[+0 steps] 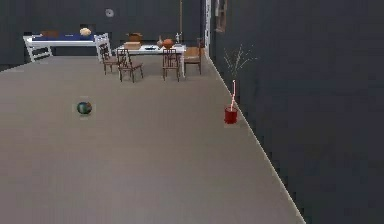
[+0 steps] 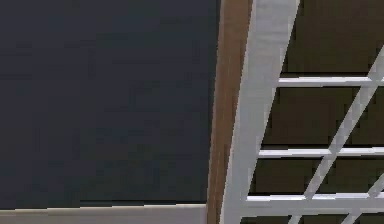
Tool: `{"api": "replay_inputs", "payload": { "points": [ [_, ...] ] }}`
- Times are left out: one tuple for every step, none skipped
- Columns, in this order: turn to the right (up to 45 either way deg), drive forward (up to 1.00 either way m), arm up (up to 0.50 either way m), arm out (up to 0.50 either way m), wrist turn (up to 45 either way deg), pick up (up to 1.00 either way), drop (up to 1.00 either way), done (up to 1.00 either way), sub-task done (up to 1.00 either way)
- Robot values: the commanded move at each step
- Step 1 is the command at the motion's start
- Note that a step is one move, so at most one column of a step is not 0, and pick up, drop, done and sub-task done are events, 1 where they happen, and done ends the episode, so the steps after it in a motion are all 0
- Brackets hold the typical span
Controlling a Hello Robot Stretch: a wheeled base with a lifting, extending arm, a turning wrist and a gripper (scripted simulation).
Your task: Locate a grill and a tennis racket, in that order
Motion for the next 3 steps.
{"api": "replay_inputs", "payload": {
  "points": [
    [-6.0,0.00,0.00,0.00,0.0,0.00,0.00,0.00,0.00],
    [0.0,1.00,0.00,0.00,0.0,0.00,0.00,0.00,0.00],
    [0.0,1.00,0.00,0.00,0.0,0.00,0.00,0.00,0.00]
  ]
}}
